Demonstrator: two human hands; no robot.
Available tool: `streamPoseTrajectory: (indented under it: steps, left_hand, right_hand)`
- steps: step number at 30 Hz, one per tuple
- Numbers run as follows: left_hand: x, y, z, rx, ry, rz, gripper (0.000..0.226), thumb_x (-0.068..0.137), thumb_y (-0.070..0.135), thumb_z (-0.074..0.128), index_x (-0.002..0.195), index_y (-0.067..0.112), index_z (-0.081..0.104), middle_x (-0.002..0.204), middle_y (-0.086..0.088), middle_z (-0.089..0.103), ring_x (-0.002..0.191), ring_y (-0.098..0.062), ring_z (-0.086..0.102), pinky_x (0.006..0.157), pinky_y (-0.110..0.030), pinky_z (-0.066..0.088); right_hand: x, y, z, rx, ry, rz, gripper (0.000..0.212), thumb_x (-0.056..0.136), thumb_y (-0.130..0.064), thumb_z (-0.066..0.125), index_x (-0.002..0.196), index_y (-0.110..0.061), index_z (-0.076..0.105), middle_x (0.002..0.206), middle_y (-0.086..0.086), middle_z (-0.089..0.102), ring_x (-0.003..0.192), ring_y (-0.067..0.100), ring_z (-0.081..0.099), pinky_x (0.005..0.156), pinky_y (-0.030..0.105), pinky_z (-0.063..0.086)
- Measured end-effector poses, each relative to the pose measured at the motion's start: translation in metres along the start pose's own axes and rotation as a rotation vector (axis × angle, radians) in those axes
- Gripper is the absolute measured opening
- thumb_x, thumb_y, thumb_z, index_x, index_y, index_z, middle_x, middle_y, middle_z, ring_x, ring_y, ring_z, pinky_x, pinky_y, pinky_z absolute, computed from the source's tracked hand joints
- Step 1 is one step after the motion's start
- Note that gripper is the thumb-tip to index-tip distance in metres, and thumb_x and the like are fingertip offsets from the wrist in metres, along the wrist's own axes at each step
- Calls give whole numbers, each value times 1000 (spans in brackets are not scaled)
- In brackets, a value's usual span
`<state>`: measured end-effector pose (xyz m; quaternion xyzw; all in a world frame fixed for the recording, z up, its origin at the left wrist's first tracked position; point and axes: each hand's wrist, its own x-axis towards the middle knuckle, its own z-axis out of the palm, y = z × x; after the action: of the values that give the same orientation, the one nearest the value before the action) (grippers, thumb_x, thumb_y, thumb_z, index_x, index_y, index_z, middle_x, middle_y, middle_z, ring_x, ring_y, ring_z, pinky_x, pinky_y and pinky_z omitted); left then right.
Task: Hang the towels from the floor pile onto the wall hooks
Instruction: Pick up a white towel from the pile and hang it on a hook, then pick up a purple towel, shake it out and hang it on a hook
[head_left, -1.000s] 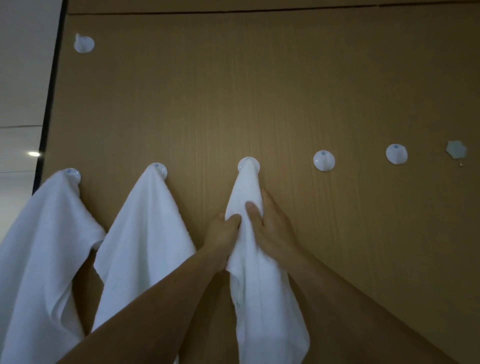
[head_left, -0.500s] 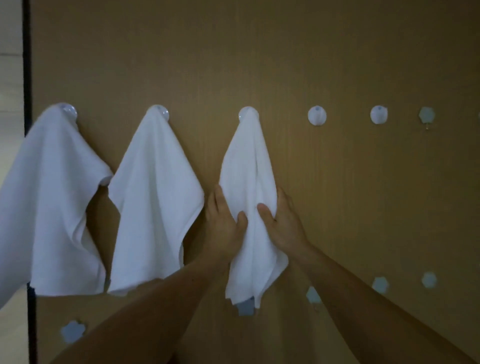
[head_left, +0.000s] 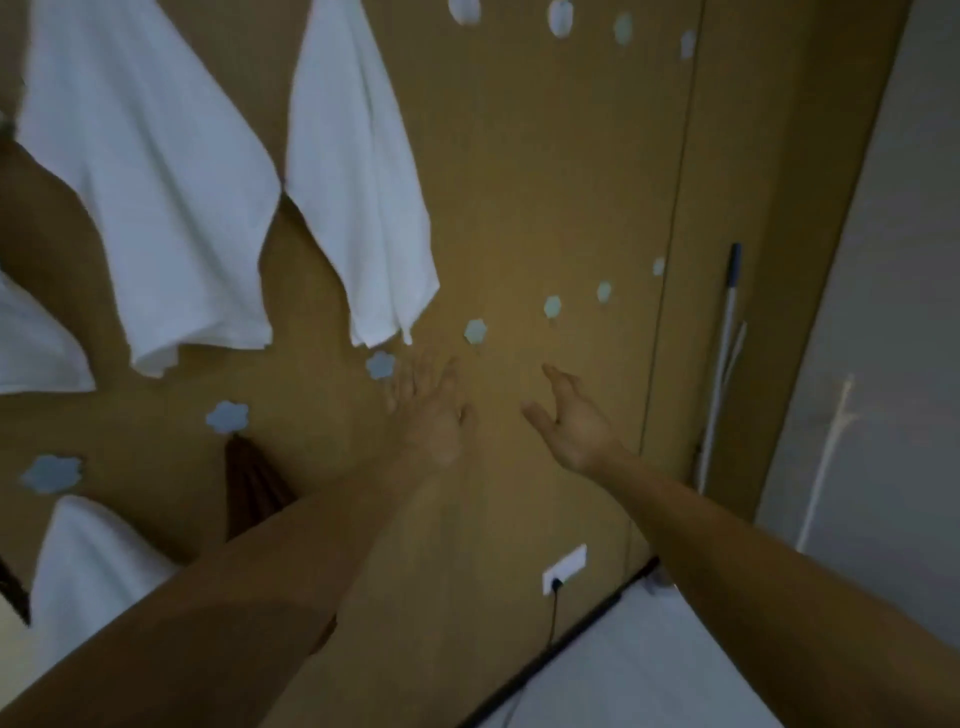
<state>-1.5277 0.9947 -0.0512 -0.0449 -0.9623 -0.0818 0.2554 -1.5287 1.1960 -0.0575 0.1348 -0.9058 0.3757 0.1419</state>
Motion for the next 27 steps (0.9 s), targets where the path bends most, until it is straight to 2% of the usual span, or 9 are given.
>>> streamPoseTrajectory:
  steps: [3, 8, 11, 14, 19, 23, 27]
  left_hand:
    - [-33, 42, 27, -53, -224, 83, 64, 96, 48, 33, 152, 30, 8, 161, -1, -6, 146, -27, -7, 116, -53, -1]
    - [-90, 136, 60, -46, -493, 258, 66, 96, 50, 31, 153, 28, 4, 161, -5, -7, 146, -28, -8, 115, -54, -2]
    - [-134, 207, 77, -49, -583, 340, 69, 92, 51, 36, 152, 29, 9, 161, -6, -3, 146, -30, -4, 114, -55, 3]
    - [-186, 286, 93, -76, -679, 470, 72, 90, 51, 41, 152, 30, 11, 161, -3, 0, 146, -29, -1, 113, -55, 7]
    - [-290, 411, 113, -87, -840, 676, 75, 90, 52, 43, 152, 27, 10, 160, -5, 4, 145, -29, 4, 113, -51, 15]
    - [-357, 479, 129, -94, -958, 803, 74, 90, 49, 47, 152, 28, 11, 160, -3, 3, 145, -28, 4, 113, -49, 16]
    - [-387, 522, 160, -88, -1048, 848, 74, 90, 47, 49, 152, 27, 13, 160, -5, 5, 144, -29, 7, 112, -48, 19]
  right_hand:
    - [-71, 55, -19, -101, -64, 164, 68, 97, -55, 37, 154, -23, 15, 159, 5, 18, 140, 26, 31, 111, 36, 30]
    - [-192, 135, -69, -254, -104, 394, 64, 97, -51, 43, 151, -23, 26, 154, 10, 27, 140, 29, 29, 112, 39, 28]
    - [-273, 172, -108, -302, -89, 502, 54, 95, -48, 49, 143, -25, 40, 149, 12, 35, 134, 32, 35, 110, 38, 31]
    - [-364, 205, -155, -346, -114, 660, 53, 94, -48, 50, 141, -25, 43, 146, 12, 37, 130, 33, 38, 110, 40, 32]
    - [-505, 253, -224, -393, -54, 888, 48, 93, -44, 53, 135, -21, 51, 140, 14, 45, 122, 35, 47, 106, 43, 40]
    - [-574, 282, -248, -392, -36, 1044, 49, 92, -42, 55, 136, -21, 50, 138, 12, 47, 120, 30, 50, 100, 40, 42]
    - [-615, 313, -251, -315, -30, 1157, 46, 92, -39, 55, 134, -20, 53, 130, 11, 53, 112, 28, 56, 97, 38, 46]
